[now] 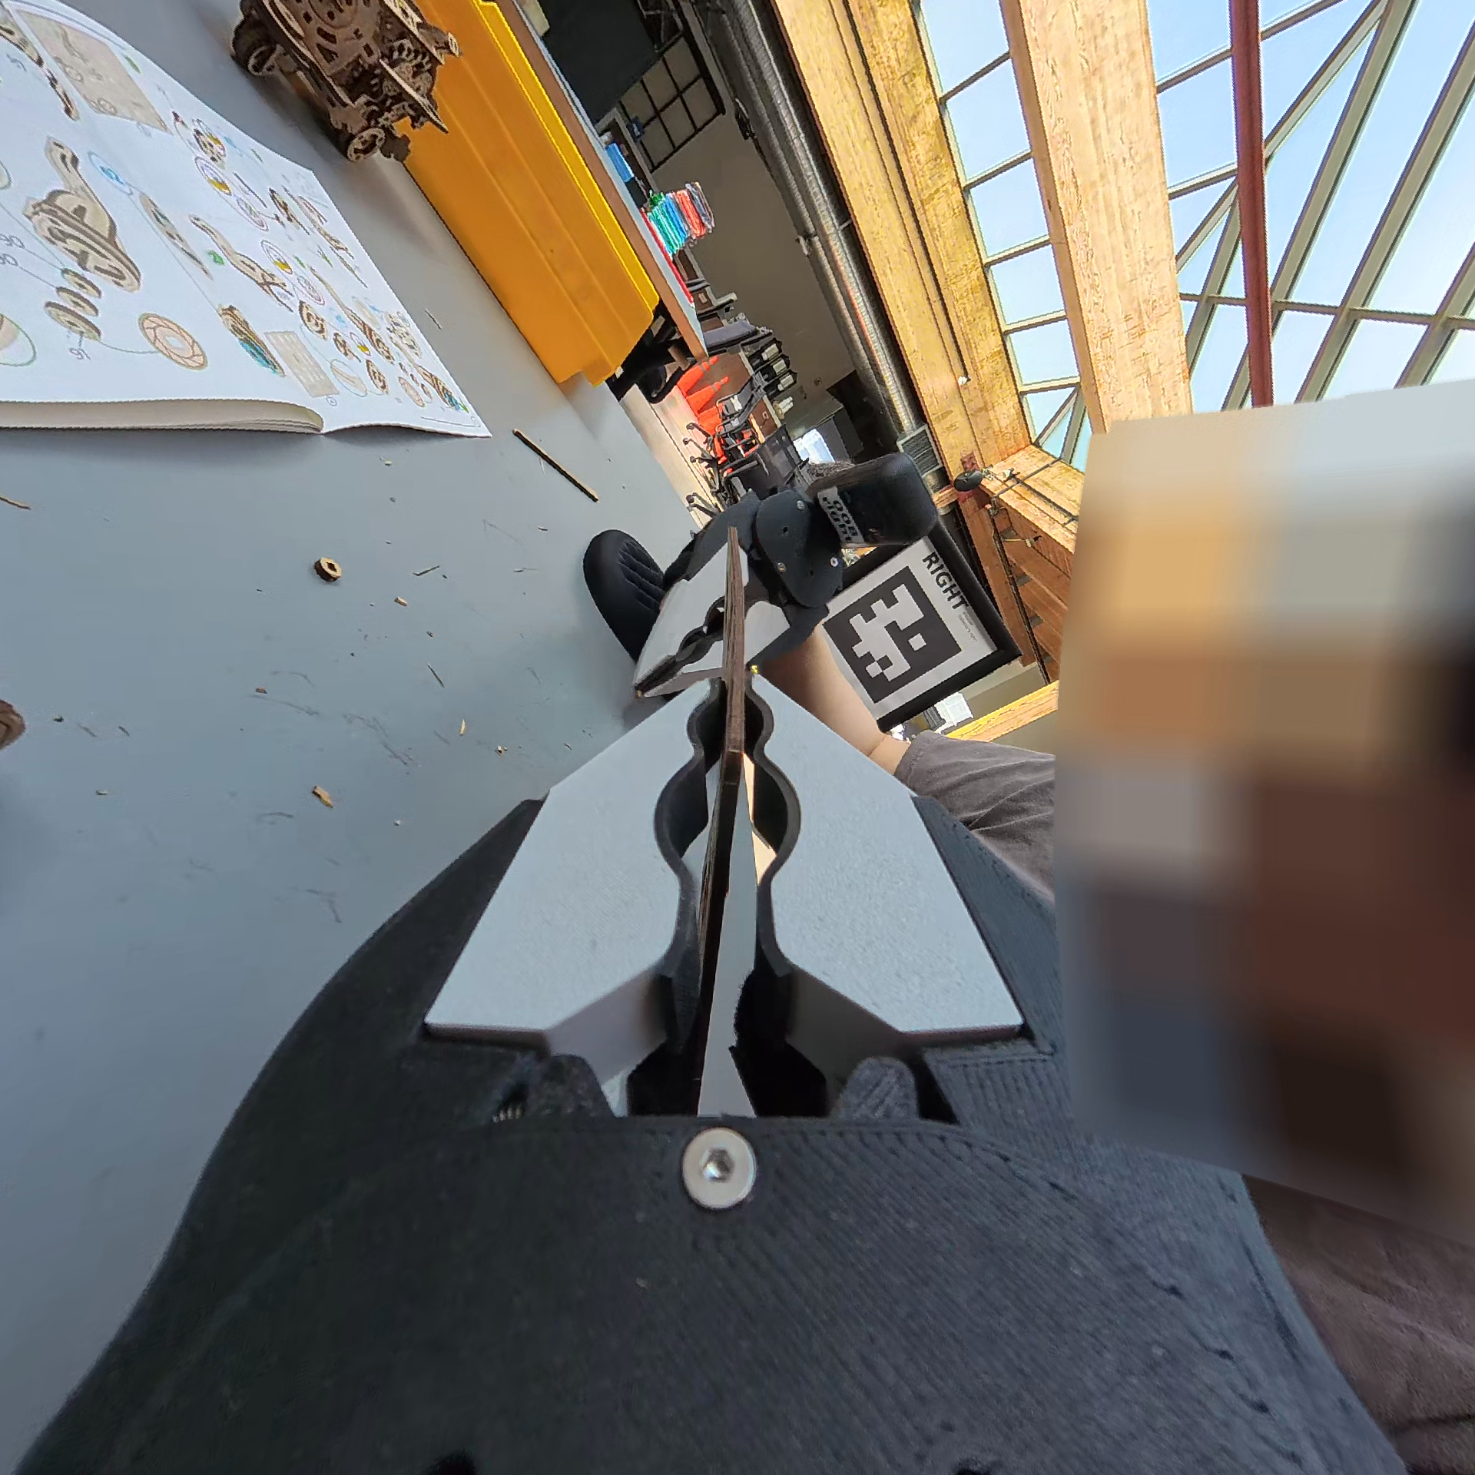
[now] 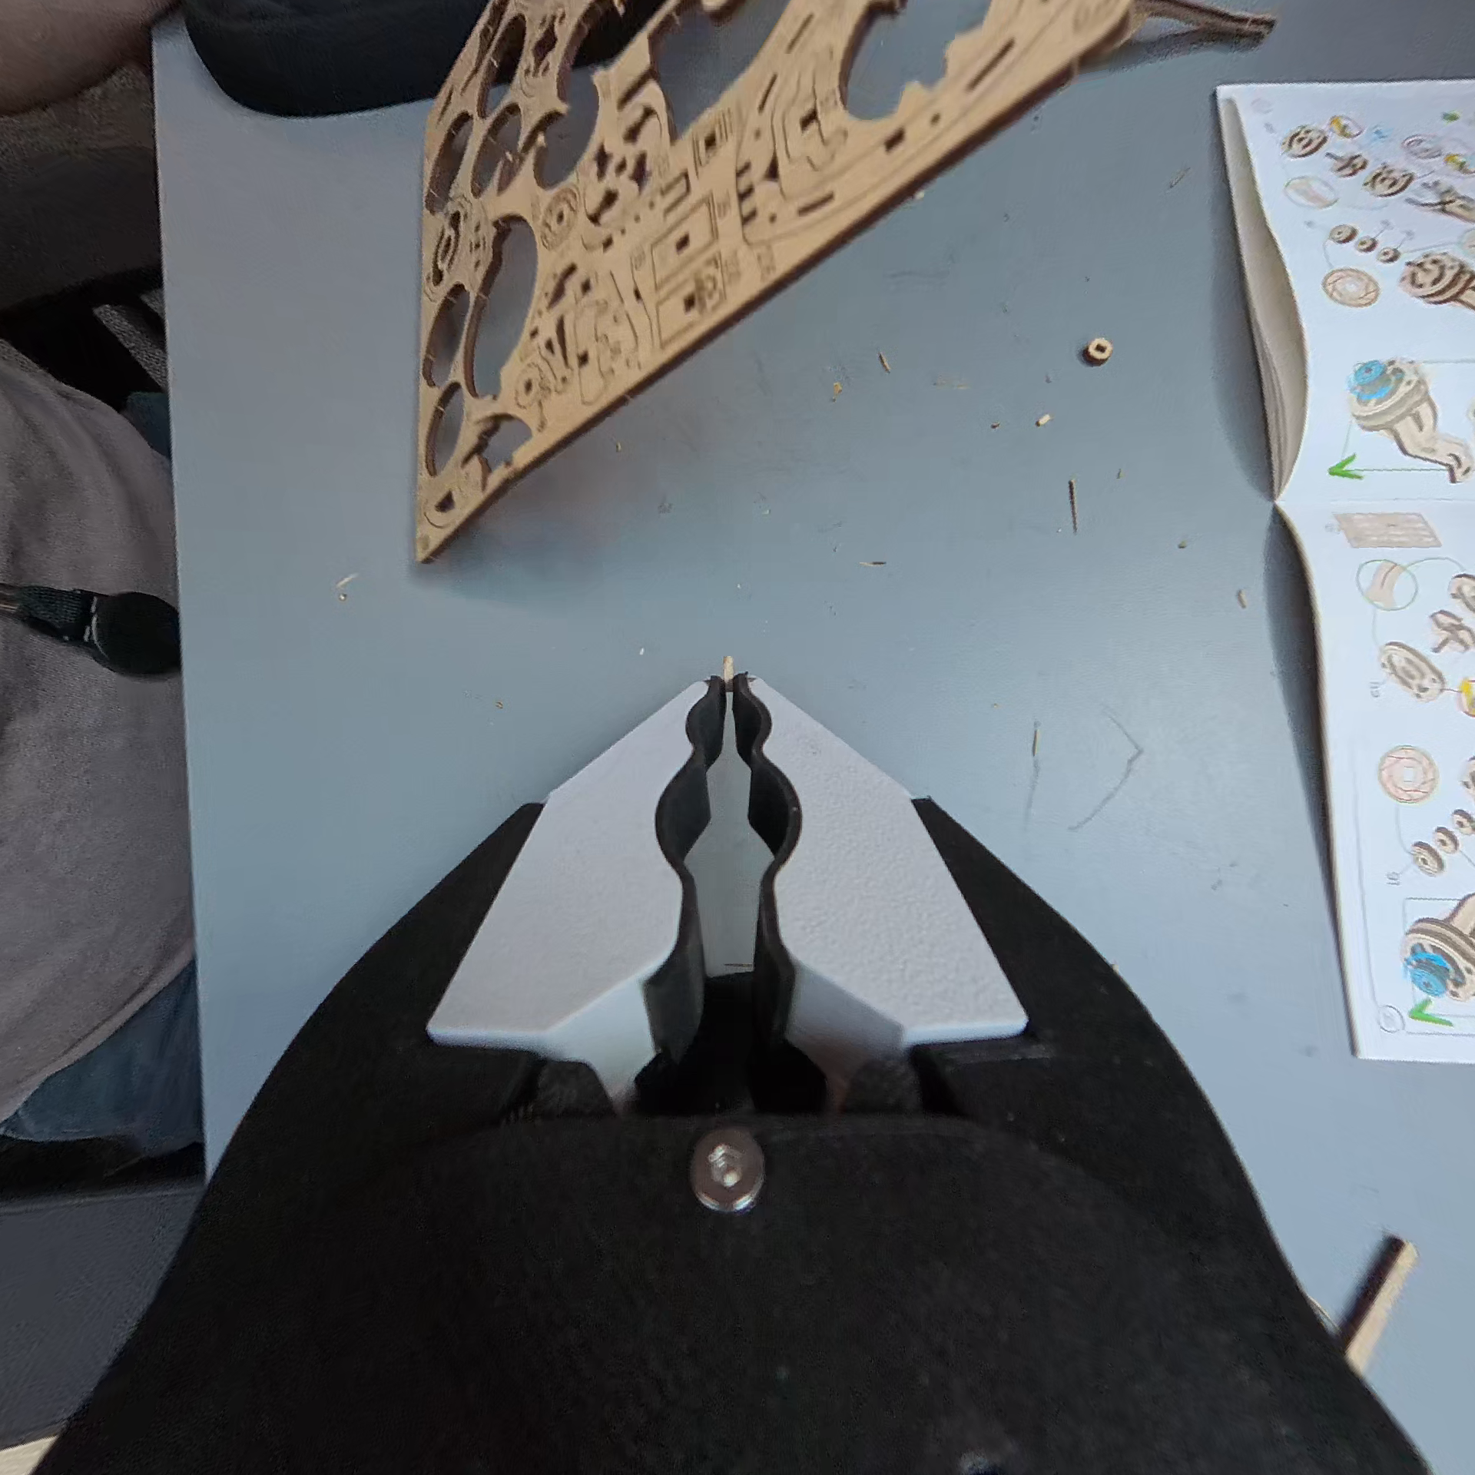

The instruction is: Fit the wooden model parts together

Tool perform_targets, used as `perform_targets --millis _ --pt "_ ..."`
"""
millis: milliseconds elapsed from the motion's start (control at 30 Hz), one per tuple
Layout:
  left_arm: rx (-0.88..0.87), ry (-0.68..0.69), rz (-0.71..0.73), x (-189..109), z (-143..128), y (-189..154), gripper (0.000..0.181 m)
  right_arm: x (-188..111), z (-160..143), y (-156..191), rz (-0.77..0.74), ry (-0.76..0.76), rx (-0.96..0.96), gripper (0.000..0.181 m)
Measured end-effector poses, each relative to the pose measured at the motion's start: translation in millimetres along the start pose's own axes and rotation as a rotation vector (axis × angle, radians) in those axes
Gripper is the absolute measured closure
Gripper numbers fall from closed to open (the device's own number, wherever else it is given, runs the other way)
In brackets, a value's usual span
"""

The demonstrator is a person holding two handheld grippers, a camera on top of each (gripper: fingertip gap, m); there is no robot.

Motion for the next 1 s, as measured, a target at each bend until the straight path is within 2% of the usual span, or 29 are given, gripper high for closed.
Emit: perform_targets --millis 33,167,233,367,500,667,800,1000 --pt "0.013 -0.01 0.008 1.2 1.4 -1.2 0.18 -11.3 7.0 2.3 -0.013 0.001 0.007 0.18" --pt "0.086 -0.051 0.116 9.7 6.7 -7.0 0.18 -61.5 51.8 16.7 -0.031 -0.007 0.07 0.18" --pt "0.151 -0.061 0.178 16.7 8.4 -15.8 0.18 -75.9 80.7 27.7 0.04 -0.048 0.141 0.18" --pt "0.286 -0.125 0.229 26.6 7.9 -46.5 0.18 -74.7 123.2 42.2 0.134 -0.096 0.277 0.181" --pt "0.388 -0.241 0.361 28.0 -2.9 -61.7 0.18 -62.7 149.0 50.4 0.122 -0.225 0.339 0.181" --pt "0.402 -0.416 0.355 26.0 -20.1 -70.5 0.18 -39.1 152.3 49.0 0.066 -0.322 0.405 0.181" --pt "0.398 -0.477 0.319 26.4 -30.3 -75.6 0.18 -30.9 155.3 47.0 0.118 -0.402 0.499 0.181" --pt "0.466 -0.551 0.359 30.4 -38.7 -84.3 0.18 -28.2 157.9 48.1 0.161 -0.516 0.577 0.181"
Point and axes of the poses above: each gripper's, where its closed fingertips meet, x out along the fingers, z out of its top, y = z × x across the jaws, the point moved 5 cm from there along -x, back along the fingers, and after that the axes turned 10 degrees about y, right-handed, at the moved point
